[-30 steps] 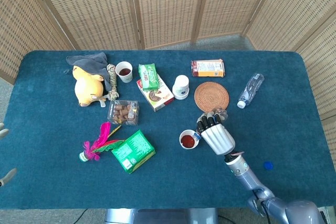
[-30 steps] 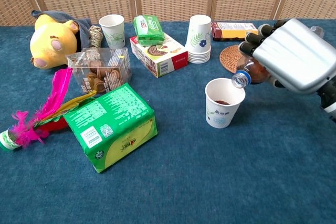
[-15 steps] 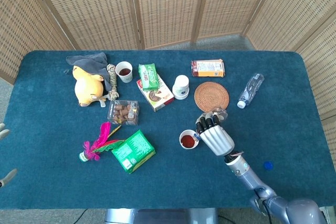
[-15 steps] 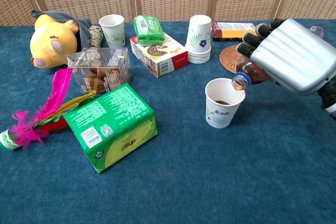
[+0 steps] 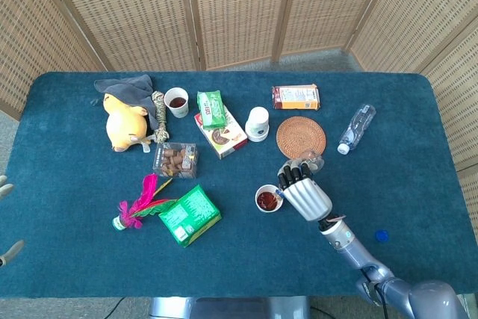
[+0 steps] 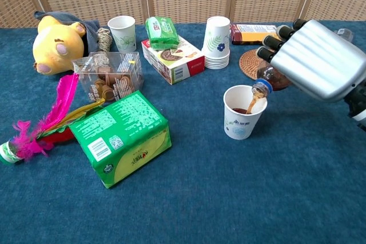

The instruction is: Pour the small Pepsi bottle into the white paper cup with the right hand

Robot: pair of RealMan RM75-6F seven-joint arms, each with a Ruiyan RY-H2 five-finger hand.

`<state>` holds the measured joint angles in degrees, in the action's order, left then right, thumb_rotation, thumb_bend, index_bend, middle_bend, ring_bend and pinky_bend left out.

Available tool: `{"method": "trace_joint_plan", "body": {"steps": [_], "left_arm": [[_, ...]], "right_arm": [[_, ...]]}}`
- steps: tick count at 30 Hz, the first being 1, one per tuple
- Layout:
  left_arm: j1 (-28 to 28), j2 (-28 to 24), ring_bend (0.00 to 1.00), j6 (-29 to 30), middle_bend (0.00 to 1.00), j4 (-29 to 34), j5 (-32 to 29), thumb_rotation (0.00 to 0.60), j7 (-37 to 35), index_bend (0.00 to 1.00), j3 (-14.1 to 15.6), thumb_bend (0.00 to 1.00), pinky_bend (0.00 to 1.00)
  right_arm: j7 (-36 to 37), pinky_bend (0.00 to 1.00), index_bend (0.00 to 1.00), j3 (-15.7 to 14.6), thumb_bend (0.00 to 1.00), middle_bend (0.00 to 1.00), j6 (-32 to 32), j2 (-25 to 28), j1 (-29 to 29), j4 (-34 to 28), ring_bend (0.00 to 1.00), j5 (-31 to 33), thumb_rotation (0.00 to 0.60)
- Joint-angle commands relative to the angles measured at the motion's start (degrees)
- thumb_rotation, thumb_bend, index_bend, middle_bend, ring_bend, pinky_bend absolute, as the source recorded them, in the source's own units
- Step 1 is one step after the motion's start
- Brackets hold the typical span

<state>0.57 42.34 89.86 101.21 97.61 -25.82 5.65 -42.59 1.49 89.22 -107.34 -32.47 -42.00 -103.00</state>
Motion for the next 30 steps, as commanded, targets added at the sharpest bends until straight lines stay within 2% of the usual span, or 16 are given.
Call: {"method": "trace_joint_plan", "body": {"steps": [1,18,26,30], "left_arm": [[0.0,0.0,0.00,-0.1,0.00,0.0,0.0,0.600,0.1,0.00,0.0,0.33,0.00],[0.1,-0.1,0.00,-0.4,0.00,0.3,0.1,0.600,0.4,0.00,0.2,0.33,0.00],[0.2,-0.1,0.00,-0.4,0.00,0.2,0.2,0.600,0.3,0.00,0.2,0.33,0.00],[0.2,-0.1,0.00,-0.5,0.00,0.2,0.2,0.600,0.2,0.00,0.3,0.33,0.00]], "right_arm": [[-0.4,0.58,0.57,0.1,0.37,0.48,-0.1,0.1,0.0,-0.2,0.41,0.1,0.600],[6.8,0.58,0.57,0.7,0.37,0.48,0.9,0.0,1.2,-3.1,0.41,1.9,0.600],[13.8,0.58,0.57,3.5,0.36,0.47,1.6,0.2,2.3,-7.0,0.41,5.4,0.600],[18.5,0.58,0.57,5.6,0.36,0.47,1.4,0.5,3.8,-11.4,0.41,9.0,0.600]]}}
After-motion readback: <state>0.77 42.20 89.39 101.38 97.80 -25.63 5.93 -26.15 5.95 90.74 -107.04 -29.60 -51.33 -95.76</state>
